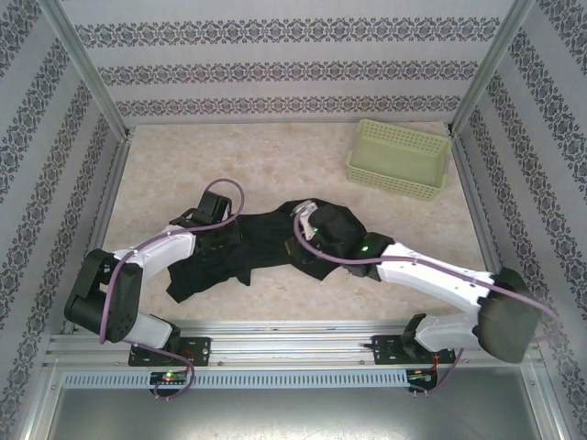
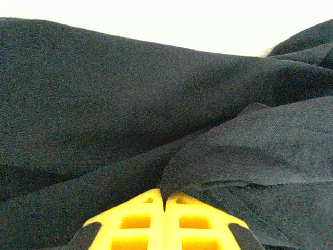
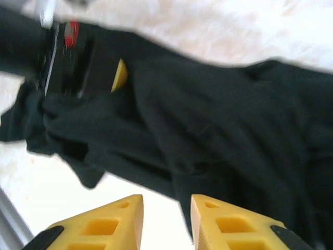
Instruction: Fold the inside-out t-shirt
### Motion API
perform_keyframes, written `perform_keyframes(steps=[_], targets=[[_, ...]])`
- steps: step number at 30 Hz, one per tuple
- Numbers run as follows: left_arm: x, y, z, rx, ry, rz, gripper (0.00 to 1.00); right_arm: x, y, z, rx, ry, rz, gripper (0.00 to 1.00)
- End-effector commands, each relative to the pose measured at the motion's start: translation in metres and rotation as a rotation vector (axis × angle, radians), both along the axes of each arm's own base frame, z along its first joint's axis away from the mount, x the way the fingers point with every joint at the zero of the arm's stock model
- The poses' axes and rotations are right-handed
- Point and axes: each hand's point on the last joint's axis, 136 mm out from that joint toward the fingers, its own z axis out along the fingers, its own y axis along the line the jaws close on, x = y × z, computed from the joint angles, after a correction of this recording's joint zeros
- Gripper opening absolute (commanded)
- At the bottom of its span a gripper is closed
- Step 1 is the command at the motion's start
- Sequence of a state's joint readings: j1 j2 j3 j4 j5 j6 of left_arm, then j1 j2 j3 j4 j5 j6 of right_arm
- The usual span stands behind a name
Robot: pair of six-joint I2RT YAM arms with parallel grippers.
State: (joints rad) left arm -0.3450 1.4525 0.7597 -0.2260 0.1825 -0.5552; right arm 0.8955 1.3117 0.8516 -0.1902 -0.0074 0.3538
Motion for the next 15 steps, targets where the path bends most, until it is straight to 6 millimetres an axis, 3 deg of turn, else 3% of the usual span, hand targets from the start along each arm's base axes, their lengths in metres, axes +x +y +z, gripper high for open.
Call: perform_keyframes(steps=[1,3,5,10,15], targets=[[0.004,-0.008,0.017,-0.033,-0.035,-0.014,0.00,0.004,0.006,-0.019,-0.058,-0.005,-0.030,0.35],[0.004,-0.008,0.017,-0.033,-0.032,-0.014,0.00,0.006,0.006,-0.034,-0.110,0.000,-0.043,0.46],[0.004,-0.009,0.018,-0.039,-0.034,-0.017,0.00,0.009,0.009,-0.046,-0.150,-0.004,-0.047,0.52],[0.002,-0.013,0.021,-0.062,-0.034,-0.026,0.00,0.027,0.022,-0.047,-0.187,-0.050,-0.074,0.46],[-0.005,-0.021,0.018,-0.095,-0.027,-0.044,0.00,0.054,0.022,-0.038,-0.249,-0.129,-0.159,0.38]])
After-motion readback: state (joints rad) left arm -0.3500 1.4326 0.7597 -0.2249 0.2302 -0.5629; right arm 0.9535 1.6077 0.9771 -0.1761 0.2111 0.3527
